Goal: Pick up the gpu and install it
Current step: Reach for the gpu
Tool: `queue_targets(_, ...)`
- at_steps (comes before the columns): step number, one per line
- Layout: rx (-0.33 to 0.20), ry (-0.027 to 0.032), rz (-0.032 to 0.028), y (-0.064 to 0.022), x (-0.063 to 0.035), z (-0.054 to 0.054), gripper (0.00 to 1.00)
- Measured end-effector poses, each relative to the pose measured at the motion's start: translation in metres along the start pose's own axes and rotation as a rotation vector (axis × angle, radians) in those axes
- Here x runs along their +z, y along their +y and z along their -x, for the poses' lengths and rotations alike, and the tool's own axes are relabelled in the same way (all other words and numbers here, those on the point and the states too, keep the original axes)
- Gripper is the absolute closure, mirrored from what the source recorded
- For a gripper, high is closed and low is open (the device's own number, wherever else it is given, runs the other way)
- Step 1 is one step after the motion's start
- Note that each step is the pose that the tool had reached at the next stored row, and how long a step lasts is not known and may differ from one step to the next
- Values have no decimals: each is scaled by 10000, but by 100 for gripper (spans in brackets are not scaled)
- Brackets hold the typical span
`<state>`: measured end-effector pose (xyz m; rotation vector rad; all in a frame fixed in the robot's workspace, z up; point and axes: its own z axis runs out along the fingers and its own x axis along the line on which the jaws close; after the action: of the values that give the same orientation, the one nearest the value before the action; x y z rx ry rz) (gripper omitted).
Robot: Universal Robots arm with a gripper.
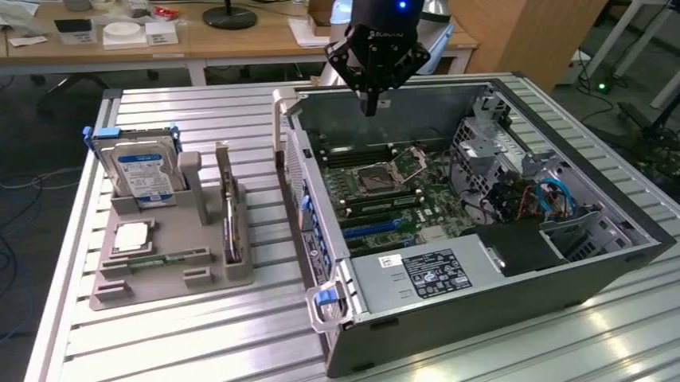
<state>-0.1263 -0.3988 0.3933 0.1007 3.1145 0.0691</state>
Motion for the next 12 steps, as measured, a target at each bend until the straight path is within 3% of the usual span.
queue_targets(12,-8,0,0,-8,-3,-118,89)
